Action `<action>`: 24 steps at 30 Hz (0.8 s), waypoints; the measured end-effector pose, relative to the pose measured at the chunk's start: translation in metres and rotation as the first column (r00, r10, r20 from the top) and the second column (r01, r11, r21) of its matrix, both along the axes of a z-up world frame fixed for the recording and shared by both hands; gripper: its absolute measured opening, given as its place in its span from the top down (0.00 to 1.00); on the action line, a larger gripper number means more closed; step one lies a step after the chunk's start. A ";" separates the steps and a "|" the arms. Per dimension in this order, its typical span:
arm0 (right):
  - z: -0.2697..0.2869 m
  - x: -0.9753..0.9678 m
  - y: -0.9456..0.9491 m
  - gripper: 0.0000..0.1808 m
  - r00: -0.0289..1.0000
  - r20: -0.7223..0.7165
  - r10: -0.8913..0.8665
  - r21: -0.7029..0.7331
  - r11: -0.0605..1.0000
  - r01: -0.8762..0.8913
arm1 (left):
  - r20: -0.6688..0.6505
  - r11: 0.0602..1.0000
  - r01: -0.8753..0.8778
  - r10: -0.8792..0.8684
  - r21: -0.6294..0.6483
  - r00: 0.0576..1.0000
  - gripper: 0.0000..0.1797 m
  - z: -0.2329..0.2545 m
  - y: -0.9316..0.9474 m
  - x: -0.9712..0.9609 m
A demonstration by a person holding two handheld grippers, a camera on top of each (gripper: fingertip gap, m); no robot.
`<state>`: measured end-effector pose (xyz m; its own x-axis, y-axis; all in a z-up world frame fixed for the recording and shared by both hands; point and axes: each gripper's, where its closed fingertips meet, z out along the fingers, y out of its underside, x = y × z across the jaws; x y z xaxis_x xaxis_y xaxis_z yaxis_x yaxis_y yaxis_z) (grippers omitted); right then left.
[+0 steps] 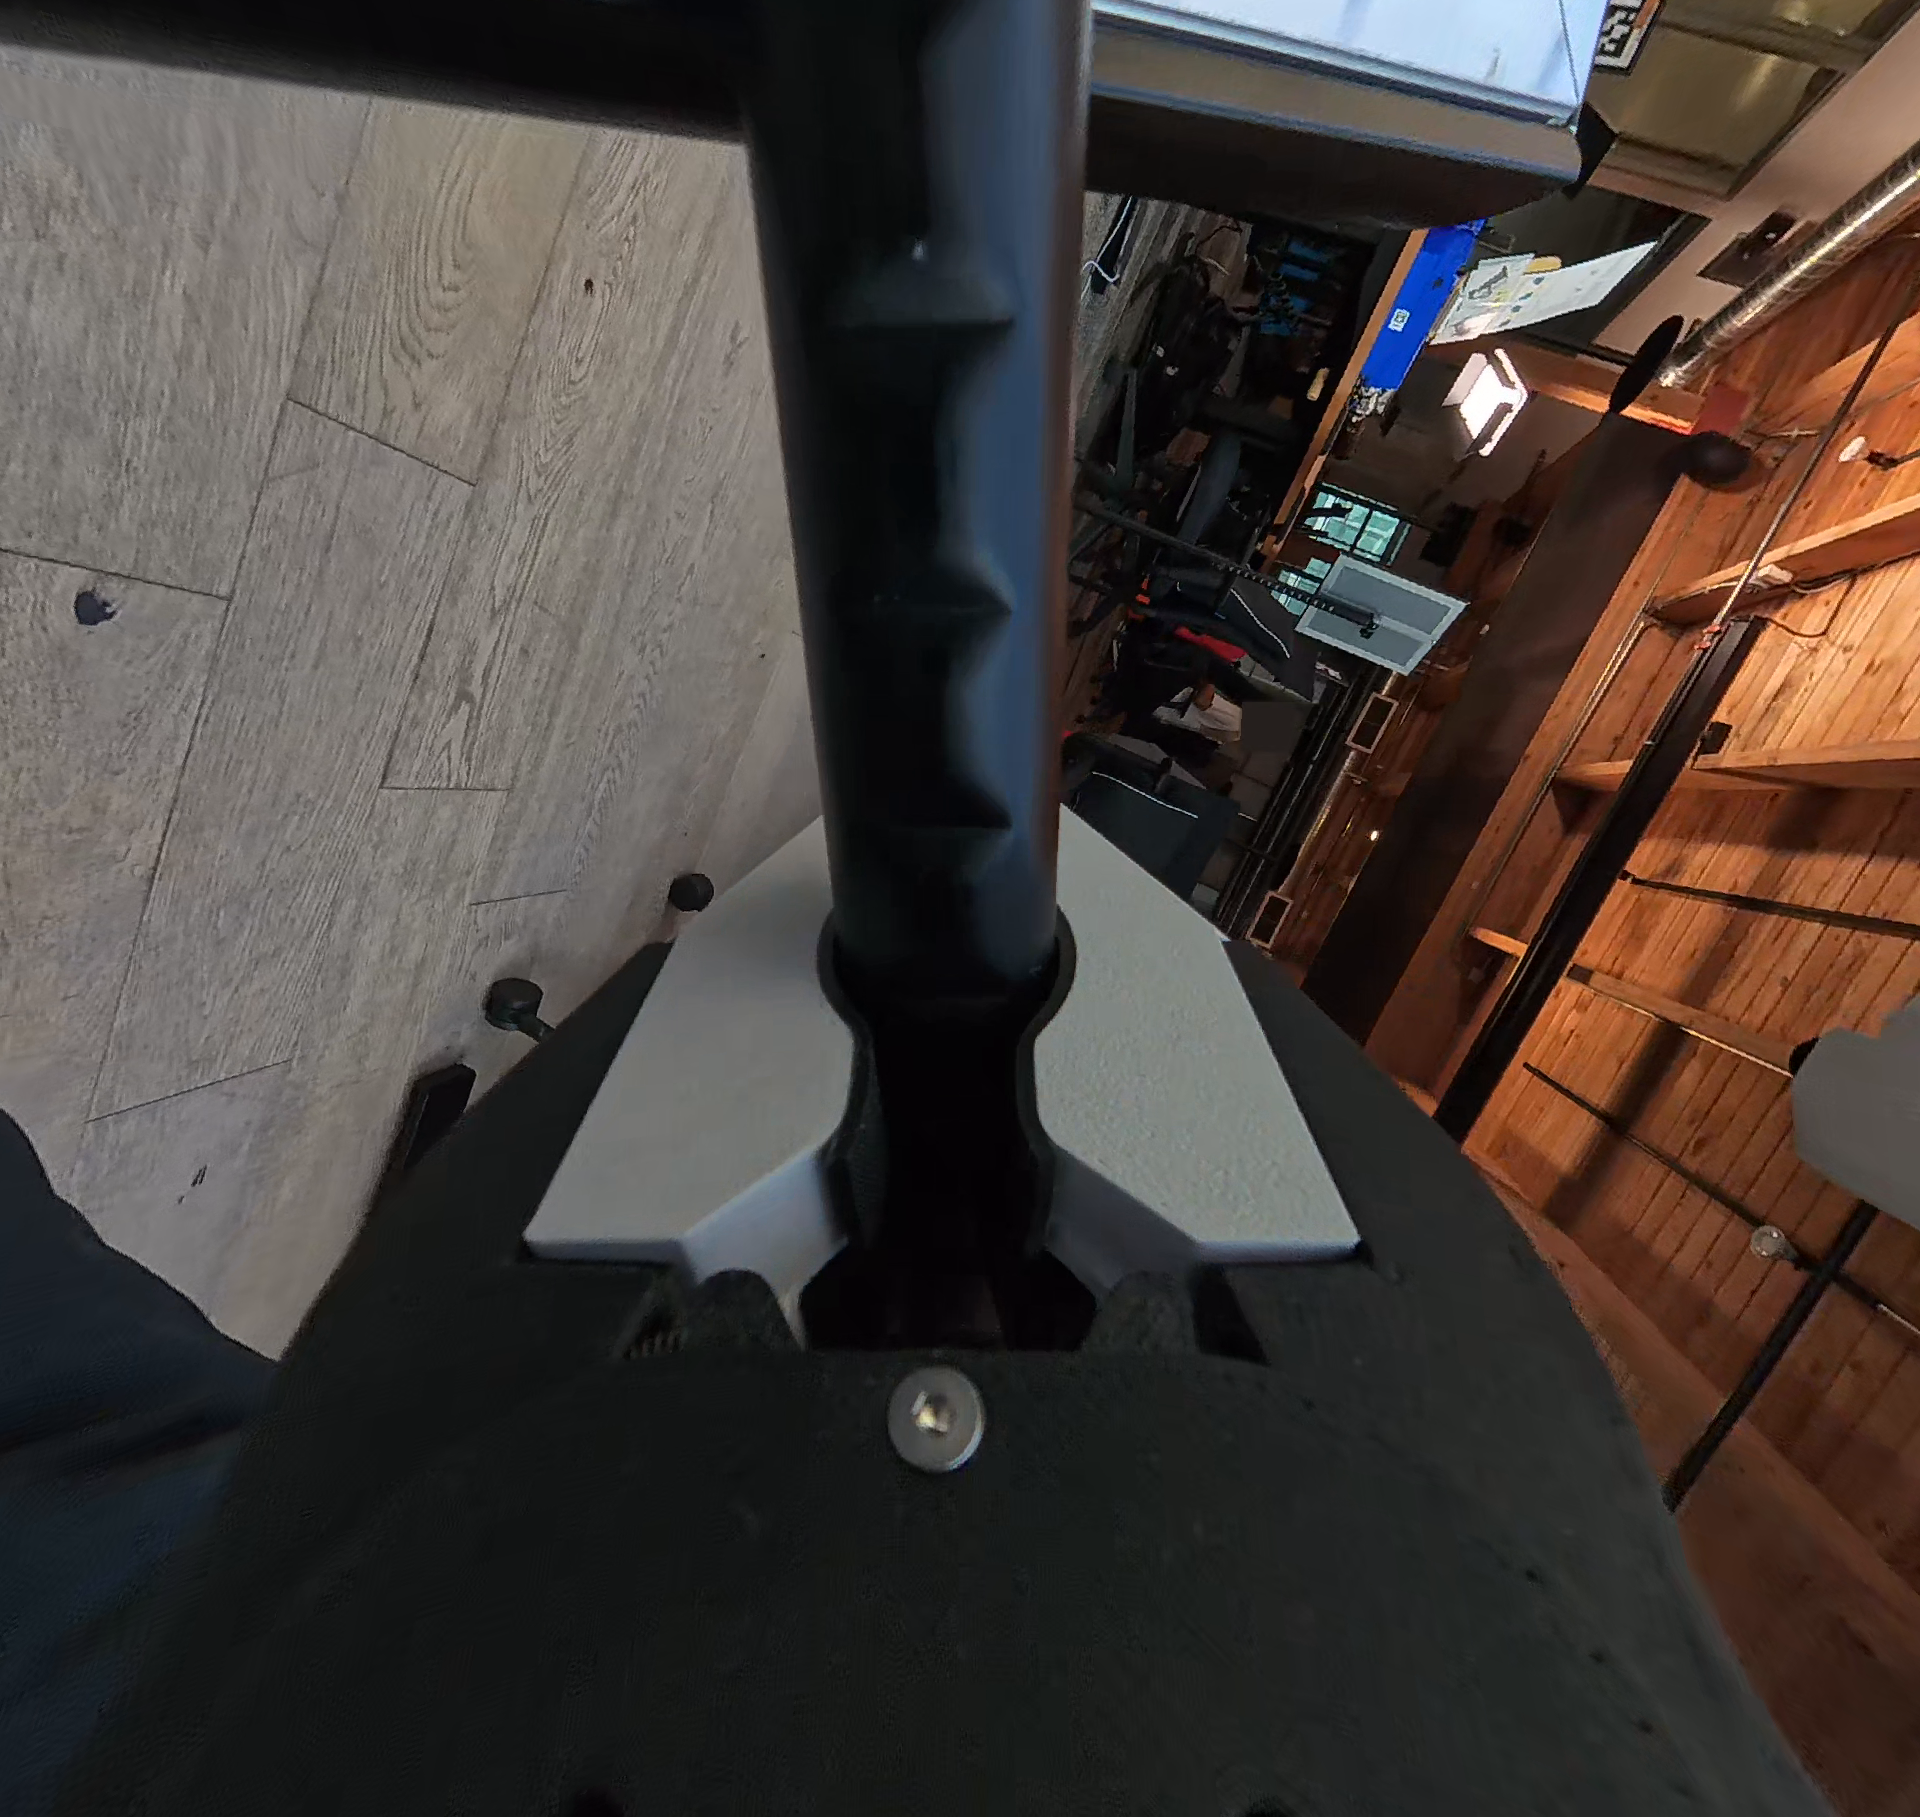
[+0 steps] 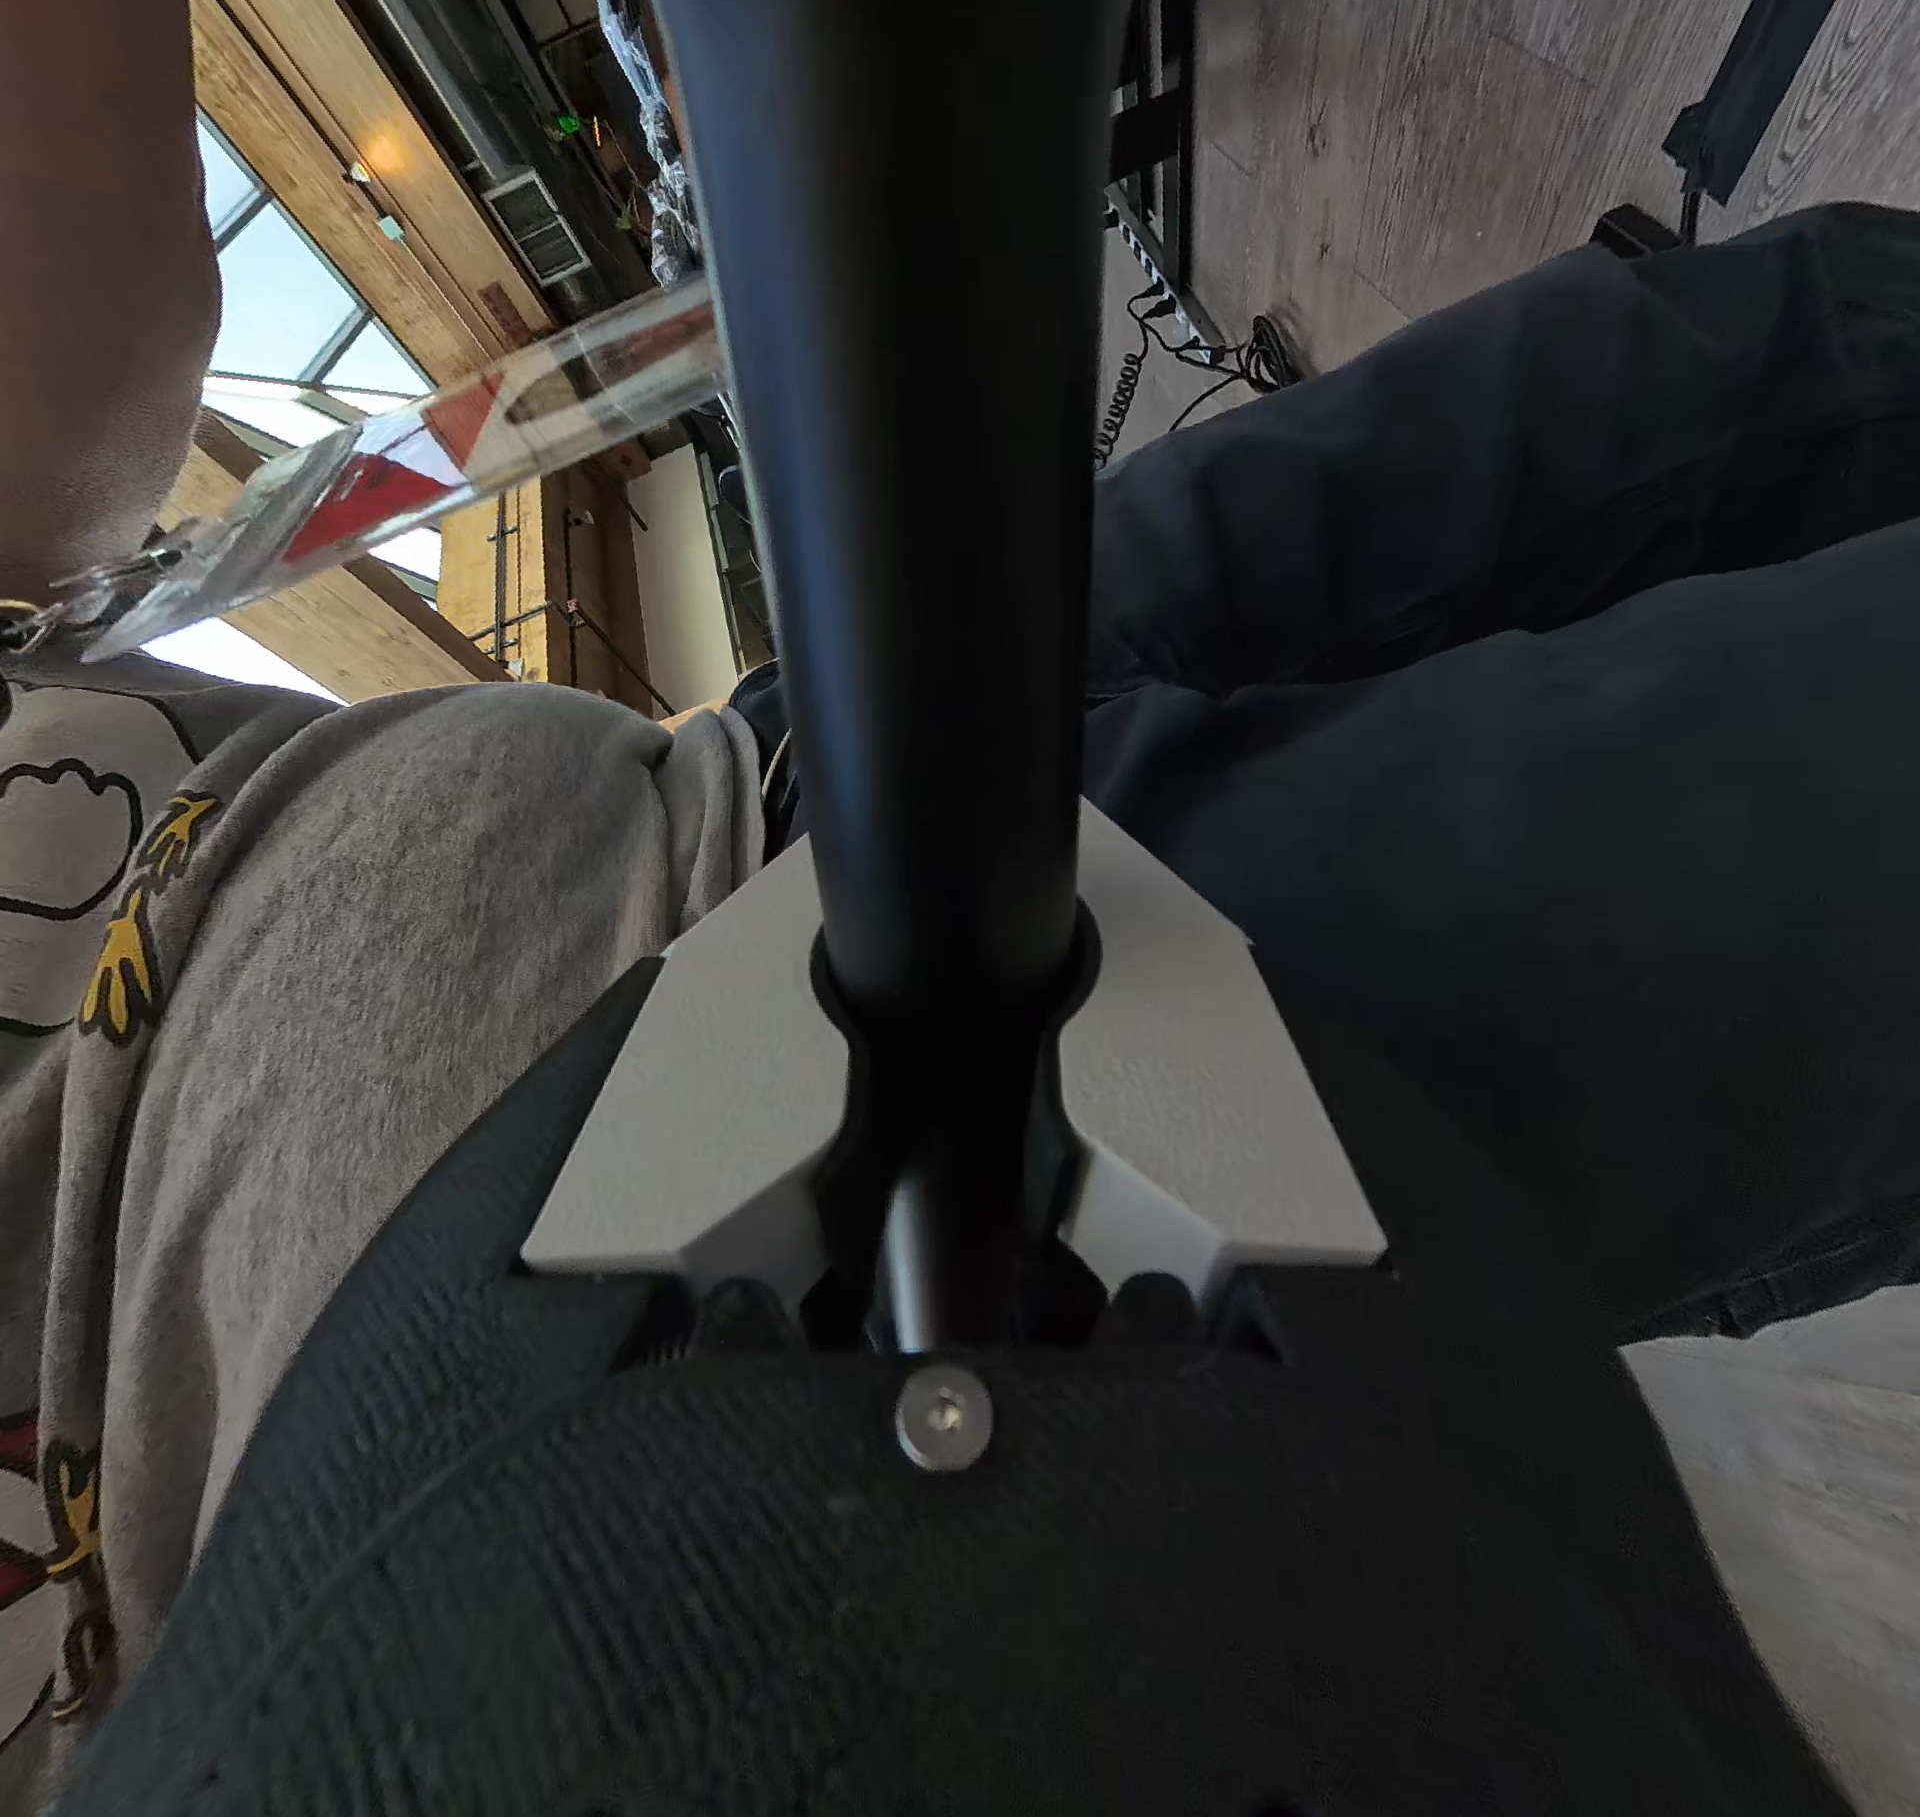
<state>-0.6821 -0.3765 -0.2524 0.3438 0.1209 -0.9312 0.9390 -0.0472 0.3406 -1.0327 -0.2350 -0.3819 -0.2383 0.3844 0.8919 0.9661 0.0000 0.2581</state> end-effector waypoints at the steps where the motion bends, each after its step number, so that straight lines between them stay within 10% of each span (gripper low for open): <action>1: 0.003 -0.002 0.002 0.86 1.000 -0.021 -0.003 0.007 1.000 0.003 | -0.014 1.000 0.003 -0.003 0.006 1.000 0.90 0.011 0.002 -0.004; 24: 0.015 -0.172 0.071 0.86 0.768 -0.622 0.155 0.386 0.914 0.128 | -0.666 0.918 0.291 -0.041 0.269 0.745 0.90 0.359 0.117 -0.111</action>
